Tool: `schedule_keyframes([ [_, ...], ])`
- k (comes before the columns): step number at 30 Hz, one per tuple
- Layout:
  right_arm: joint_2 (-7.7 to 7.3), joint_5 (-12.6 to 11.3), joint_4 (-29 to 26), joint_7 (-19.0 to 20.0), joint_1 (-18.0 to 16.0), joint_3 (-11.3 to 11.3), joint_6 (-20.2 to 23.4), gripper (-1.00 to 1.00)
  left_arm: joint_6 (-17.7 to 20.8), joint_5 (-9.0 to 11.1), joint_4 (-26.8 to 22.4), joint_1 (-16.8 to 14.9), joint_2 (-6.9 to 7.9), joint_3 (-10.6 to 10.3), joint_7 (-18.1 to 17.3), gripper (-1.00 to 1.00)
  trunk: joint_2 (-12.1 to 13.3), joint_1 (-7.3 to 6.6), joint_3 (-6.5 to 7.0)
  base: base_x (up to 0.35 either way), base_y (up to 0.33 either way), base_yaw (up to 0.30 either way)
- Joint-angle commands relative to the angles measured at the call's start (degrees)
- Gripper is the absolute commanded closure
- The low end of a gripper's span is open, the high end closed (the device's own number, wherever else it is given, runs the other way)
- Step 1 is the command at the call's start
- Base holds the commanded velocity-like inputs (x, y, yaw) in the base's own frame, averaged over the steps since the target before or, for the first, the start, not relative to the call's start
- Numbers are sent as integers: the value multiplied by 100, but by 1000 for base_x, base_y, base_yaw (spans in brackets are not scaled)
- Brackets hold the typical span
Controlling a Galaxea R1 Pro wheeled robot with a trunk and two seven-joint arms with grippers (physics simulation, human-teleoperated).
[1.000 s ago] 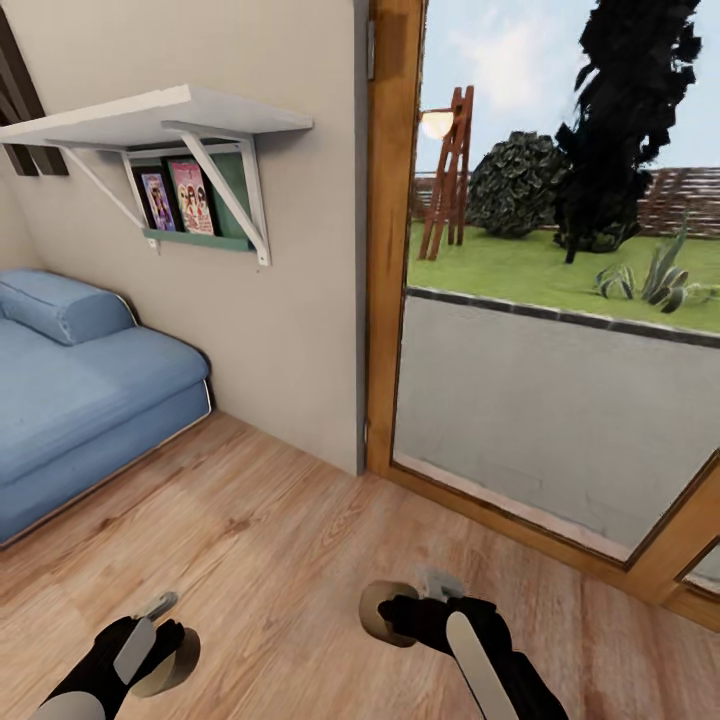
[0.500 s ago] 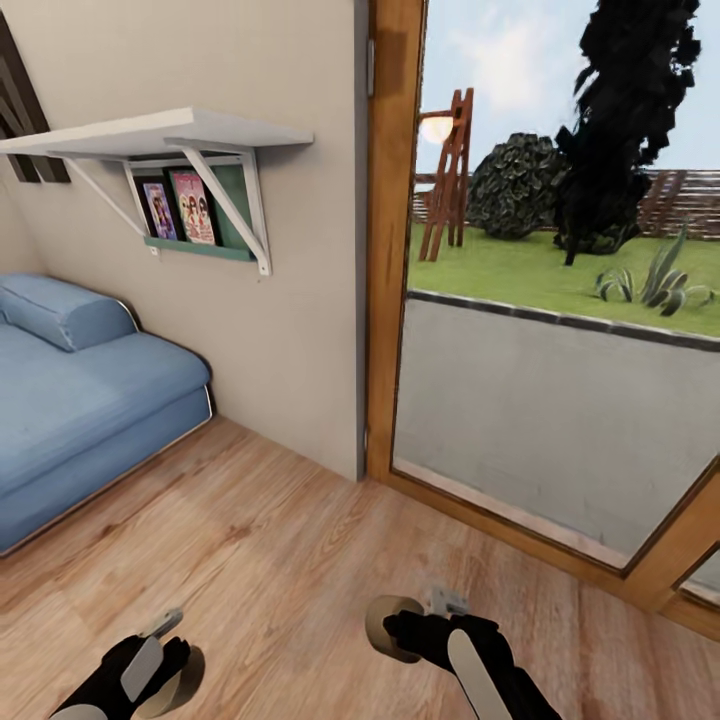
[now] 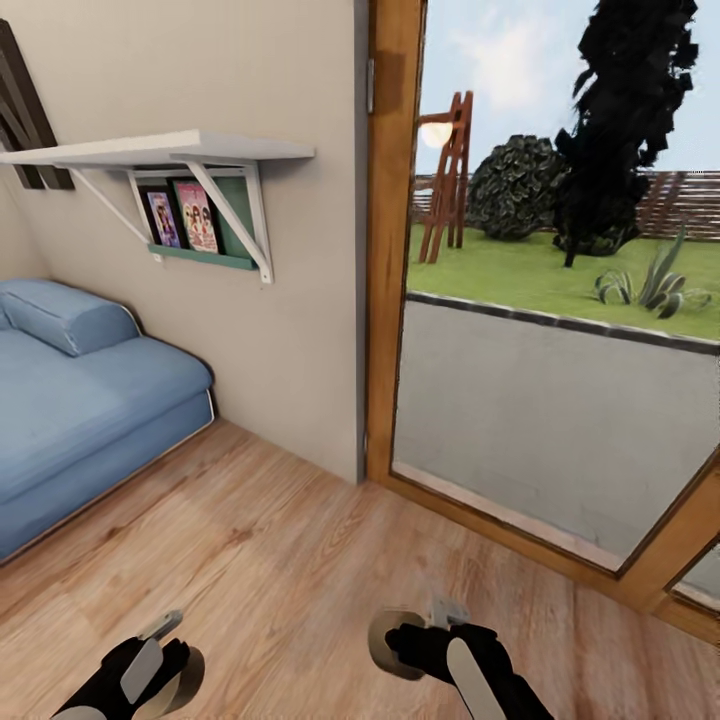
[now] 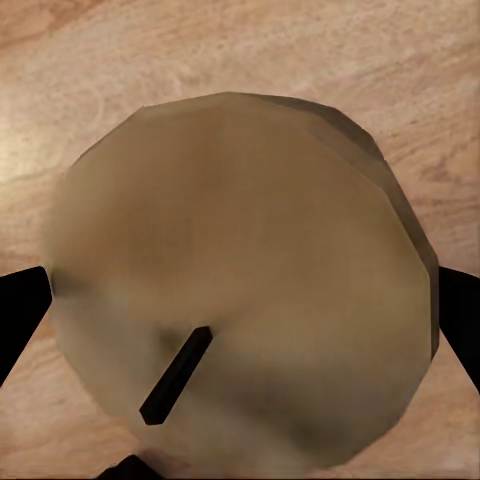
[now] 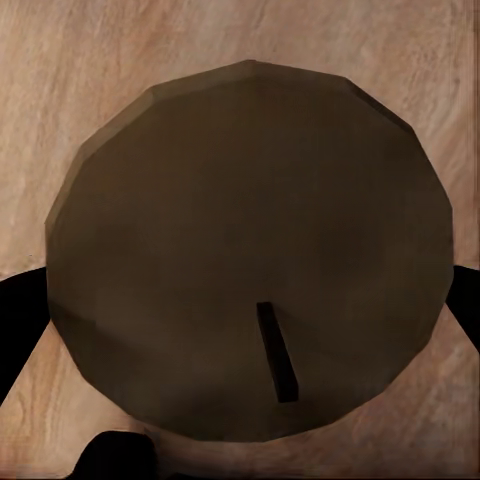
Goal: Place each of the two pumpkins and all three candles from the living room inside a cabinet in the living room (use any cabinet), then make sure every cabinet is closed, and position the cauldron so it is next to a table in the living room.
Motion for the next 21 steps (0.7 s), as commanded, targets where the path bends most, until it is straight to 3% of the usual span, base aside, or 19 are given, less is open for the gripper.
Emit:
schedule_keyframes([
  [1,3,-4,56,1,-1,1,-4,100,1,1,1,2,0,3,0,100,41,-23,19,-276,0,0],
  [7,4,17,203,0,-2,7,-178,100,-7,2,1,11,8,7,0,100,282,-155,126,-145,0,0],
  [14,8,312,290,0,-9,5,-292,100,-7,0,7,36,9,8,0,100,563,-308,252,-12,0,0],
  [21,8,332,314,-7,-6,3,-303,100,-24,-4,9,97,2,8,1,100,844,-462,378,0,0,1],
])
